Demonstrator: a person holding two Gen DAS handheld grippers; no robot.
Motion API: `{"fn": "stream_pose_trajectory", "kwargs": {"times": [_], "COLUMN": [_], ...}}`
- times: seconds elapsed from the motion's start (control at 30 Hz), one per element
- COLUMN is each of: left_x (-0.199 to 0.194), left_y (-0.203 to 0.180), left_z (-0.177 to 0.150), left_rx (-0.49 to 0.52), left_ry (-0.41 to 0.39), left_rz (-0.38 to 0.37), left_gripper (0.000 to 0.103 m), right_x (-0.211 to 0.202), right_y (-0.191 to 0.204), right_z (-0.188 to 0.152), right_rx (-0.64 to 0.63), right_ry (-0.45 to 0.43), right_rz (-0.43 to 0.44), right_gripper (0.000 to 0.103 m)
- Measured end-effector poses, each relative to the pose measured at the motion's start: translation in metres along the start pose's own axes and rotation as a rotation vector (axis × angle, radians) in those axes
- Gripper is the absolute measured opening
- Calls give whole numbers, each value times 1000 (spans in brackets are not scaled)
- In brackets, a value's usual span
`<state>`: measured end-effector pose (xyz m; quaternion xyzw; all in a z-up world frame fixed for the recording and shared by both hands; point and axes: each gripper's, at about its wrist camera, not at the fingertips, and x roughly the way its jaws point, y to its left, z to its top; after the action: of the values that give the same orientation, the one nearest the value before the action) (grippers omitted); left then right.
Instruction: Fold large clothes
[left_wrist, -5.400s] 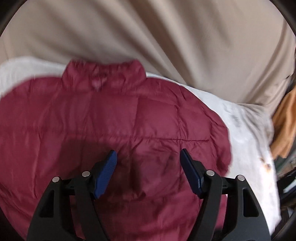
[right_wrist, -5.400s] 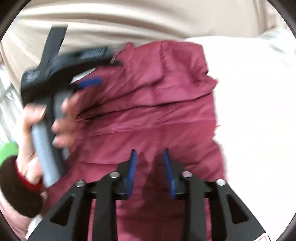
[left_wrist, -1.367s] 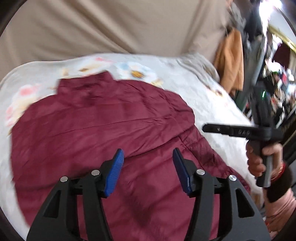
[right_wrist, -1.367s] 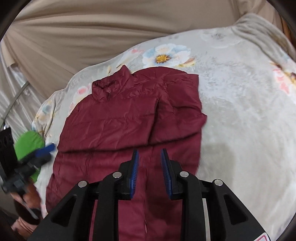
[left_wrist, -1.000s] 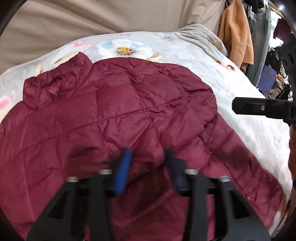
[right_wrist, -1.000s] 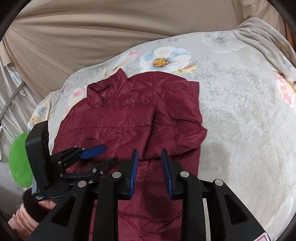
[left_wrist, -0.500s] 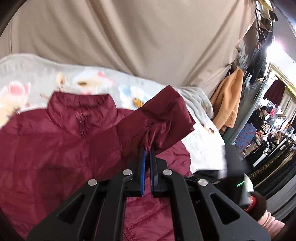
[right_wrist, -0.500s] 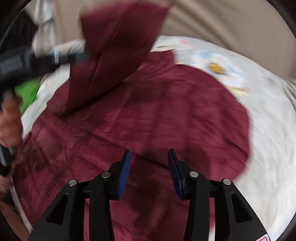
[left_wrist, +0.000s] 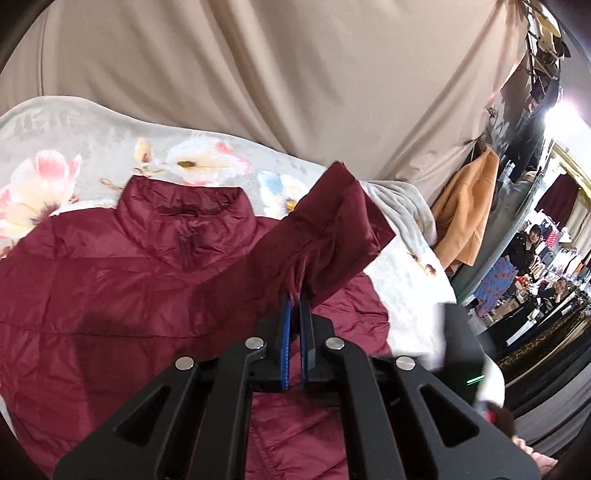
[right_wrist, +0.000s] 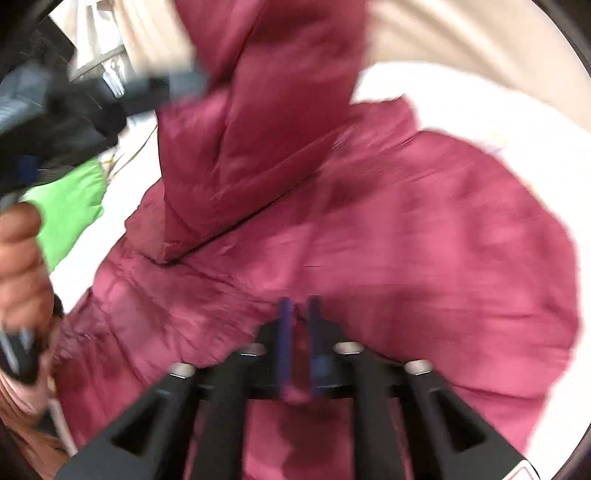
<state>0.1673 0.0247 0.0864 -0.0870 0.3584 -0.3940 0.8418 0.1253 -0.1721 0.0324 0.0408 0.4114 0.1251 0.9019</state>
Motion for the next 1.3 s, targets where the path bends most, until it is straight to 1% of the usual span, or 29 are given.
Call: {"fn": "stream_pose_trajectory", "kwargs": {"times": [0.03,0.13,0.2,0.23,0.27,0.3,0.37,0.4,0.43,0.47,0.5,0.53,0.6,0.63,0.7,0.73,0.77,0.8,0.83,0.87,0.9,0.97,1.0,1.07,1.17,1.2,1.23,1.27,1.3], "left_x": [0,5,10,13,17,23,31,36,41,47,52,59,75,83,105,113,120,126,127,127,127,127,127,125,125,124,125,125,126], "left_y": [2,5,2,0,-2,-4,-9,-12,-14,-16,-17,-17,-14,-11,-6,-5,-5,-4,-5,-5,-4,-2,0,1,-5,-8,-9,-11,-12], "left_z": [0,-1,-4,-6,-8,-11,-14,-16,-17,-19,-20,-22,-30,-35,-49,-55,-61,-66,-68,-69,-68,-68,-68,-69,-71,-72,-73,-74,-75], "left_rx": [-5,-32,-35,-32,-30,-27,-31,-33,-32,-29,-25,-22,-25,-29,-33,-30,-27,-22,-17,-15,-20,-39,-49,-46,-17,-2,12,26,31], "left_ry": [-2,10,26,38,50,66,85,96,106,116,125,136,170,198,263,288,309,316,310,304,304,307,309,308,296,289,285,282,281], "left_rz": [-1,-35,-48,-52,-51,-46,-46,-48,-50,-47,-37,-26,-4,1,19,31,42,45,48,48,43,37,35,39,65,78,88,99,104], "left_gripper": [3,3,3,3,3,3,3,3,3,3,3,3,3,3,3,3,3,3,3,3,3,3,3,3,3,3,3,3,3], "right_x": [-5,1,20,33,39,44,46,48,57,67,73,73,51,26,-12,-37,-49,-59,-64,-64,-62,-52,-45,-23,-2,1,5,4,-4], "right_y": [-6,-30,-32,-22,-21,-21,-15,-10,-3,-2,-4,-7,-23,-37,-61,-79,-89,-100,-106,-114,-119,-124,-120,-113,-117,-122,-128,-131,-130], "right_z": [-2,-13,-14,-14,-13,-6,5,10,15,14,11,9,1,-6,-16,-26,-32,-40,-49,-57,-64,-70,-70,-63,-43,-40,-36,-35,-36], "right_rx": [-14,-49,-67,-66,-43,4,59,66,71,76,91,107,183,233,282,307,317,320,313,299,288,278,274,266,259,264,267,275,291], "right_ry": [-7,78,116,131,137,122,73,63,81,123,145,145,121,72,-7,-62,-83,-90,-76,-46,-25,-2,8,22,7,3,2,7,-10], "right_rz": [-14,-49,-87,-101,-95,-69,41,84,130,150,139,137,161,163,118,49,0,-59,-102,-136,-150,-131,-121,-142,-204,-208,-216,-201,-199], "right_gripper": [57,57,40,10,2,2,2,2,2,2,2,3,6,8,10,16,26,29,30,30,30,30,30,30,30,30,15,5,4]}}
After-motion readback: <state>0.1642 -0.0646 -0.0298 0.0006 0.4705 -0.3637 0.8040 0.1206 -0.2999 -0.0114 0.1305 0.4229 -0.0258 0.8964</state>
